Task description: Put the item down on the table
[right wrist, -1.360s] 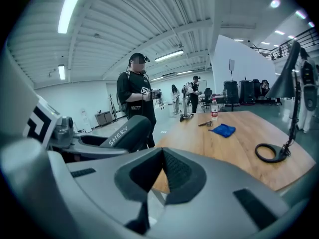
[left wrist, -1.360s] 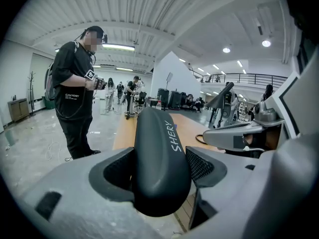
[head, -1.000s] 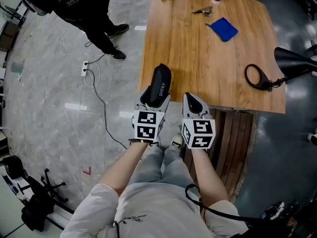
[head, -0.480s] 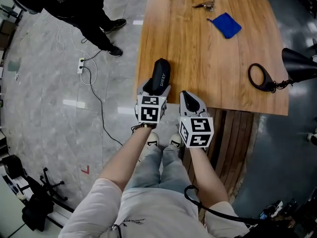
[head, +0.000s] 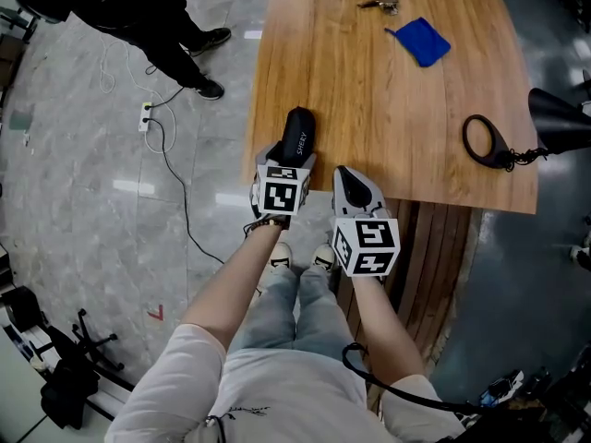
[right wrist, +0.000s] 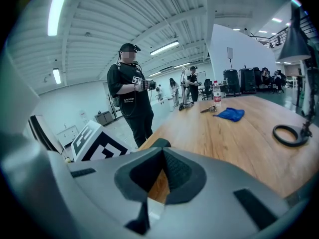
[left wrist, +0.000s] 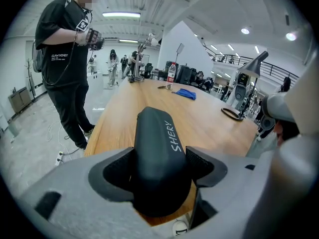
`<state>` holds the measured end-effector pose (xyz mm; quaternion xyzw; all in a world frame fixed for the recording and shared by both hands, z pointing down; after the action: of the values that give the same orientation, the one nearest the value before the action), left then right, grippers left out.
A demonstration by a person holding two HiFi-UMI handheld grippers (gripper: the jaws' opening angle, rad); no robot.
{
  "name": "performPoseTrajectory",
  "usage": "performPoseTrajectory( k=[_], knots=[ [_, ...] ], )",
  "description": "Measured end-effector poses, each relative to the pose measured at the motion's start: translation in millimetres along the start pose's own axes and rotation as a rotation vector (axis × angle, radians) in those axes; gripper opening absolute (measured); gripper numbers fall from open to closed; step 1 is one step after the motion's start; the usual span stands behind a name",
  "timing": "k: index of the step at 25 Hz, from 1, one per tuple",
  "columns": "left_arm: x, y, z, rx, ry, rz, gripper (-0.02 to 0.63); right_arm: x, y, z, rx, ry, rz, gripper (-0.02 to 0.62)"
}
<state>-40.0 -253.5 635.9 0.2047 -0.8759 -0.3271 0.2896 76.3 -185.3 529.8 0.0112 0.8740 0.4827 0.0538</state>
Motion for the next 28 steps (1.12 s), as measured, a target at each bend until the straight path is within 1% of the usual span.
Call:
performPoseTrajectory(
  k=[5,11,14,20,25,28],
  knots=[
    [3,3,-2,-0.002,0.0,-0.011,0.334,2,2,-2,0.007,-0.008,-0.001,0.005],
    [3,4,-9,0.013,0.012,-0.063,0.334,4,7,-1,0.017,-0.013,0.001,0.005],
    [2,6,-9,0.022,0.012,-0.067,0.336,4,10,-1,0.022,-0.016,0.001,0.005],
    [4,5,-7,0.02,0.021,-0.064,0.36,4,8,-2,0.017,-0.021,-0.004,0.005],
    [3,5,-5,0.022,0.01,-0.092,0.365,4,9,-4,0.023,-0.026,-0.016,0.005],
    [3,4,-3,0.013,0.013,-0.095,0.366,6,9,-4,0.024,-0.027,-0.015,0.005]
  ],
)
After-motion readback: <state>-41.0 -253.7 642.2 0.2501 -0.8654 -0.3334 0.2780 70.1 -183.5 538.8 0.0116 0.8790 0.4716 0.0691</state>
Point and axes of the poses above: the fingertips, and each gripper's own axes: z backward along the fingers, x to its left, y out of its underside, the point moved 5 cm from there along z, backward along the fingers, and after that the axes turned 15 degrees about y, right-handed, at the moved point
